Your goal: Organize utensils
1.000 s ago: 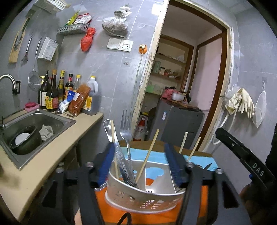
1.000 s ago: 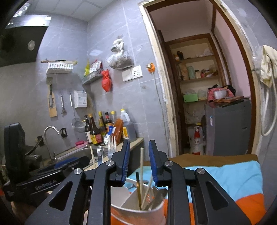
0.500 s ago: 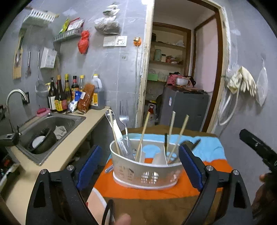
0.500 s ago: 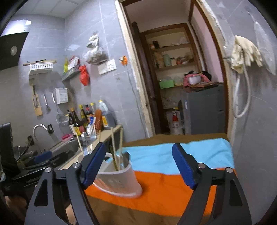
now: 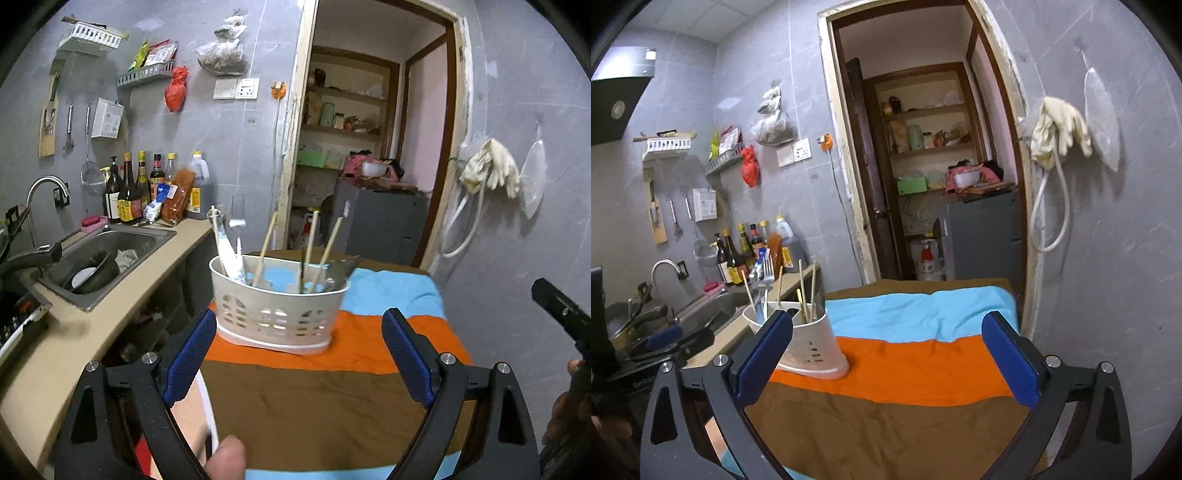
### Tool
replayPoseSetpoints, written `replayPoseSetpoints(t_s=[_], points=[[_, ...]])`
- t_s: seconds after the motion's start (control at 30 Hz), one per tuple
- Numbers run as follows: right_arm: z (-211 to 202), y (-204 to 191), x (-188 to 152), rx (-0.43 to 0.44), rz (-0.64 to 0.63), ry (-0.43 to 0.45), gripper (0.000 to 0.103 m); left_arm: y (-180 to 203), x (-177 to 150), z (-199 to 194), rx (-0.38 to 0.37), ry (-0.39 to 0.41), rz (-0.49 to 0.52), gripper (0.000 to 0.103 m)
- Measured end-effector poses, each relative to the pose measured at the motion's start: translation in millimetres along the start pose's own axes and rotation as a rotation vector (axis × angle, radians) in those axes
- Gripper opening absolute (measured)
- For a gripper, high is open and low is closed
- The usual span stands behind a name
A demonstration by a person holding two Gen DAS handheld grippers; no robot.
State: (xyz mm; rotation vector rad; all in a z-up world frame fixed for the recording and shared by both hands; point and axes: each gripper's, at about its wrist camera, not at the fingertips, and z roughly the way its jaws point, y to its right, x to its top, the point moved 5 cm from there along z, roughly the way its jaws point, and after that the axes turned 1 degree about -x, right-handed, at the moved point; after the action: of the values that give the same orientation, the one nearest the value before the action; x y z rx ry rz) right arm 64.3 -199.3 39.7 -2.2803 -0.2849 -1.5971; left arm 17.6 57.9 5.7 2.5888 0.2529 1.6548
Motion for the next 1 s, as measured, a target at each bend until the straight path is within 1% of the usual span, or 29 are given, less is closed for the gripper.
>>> replayPoseSetpoints(t_s=[0.2,0.37,0.53,0.63,0.8,1.0], points=[[-32,0,-4,0.003,-0.027,0.012,0.103,19,-4,-28,0.008,0.01,0.04,0.088],[-51,2,-11,0.004,-0.014,0.009,0.103,25,-10,-50,0.012,0.02,0.027,0.088],[-64,2,-19,0.014,-0.006,-0.014,0.103,26,-16,-71,0.03,0.026,0.02,0.088],[-67,0,-23,0.019,-0.002,-0.027,0.103,25,-17,-78,0.034,0.028,0.024,0.088],[-68,0,-27,0.018,0.006,-0.024,0.103,26,-21,-81,0.031,0.031,0.052,0.088],[-65,-3,-24,0.026,-0.003,-0.026,0.103,28,-22,-80,0.017,0.033,0.045,0.088]])
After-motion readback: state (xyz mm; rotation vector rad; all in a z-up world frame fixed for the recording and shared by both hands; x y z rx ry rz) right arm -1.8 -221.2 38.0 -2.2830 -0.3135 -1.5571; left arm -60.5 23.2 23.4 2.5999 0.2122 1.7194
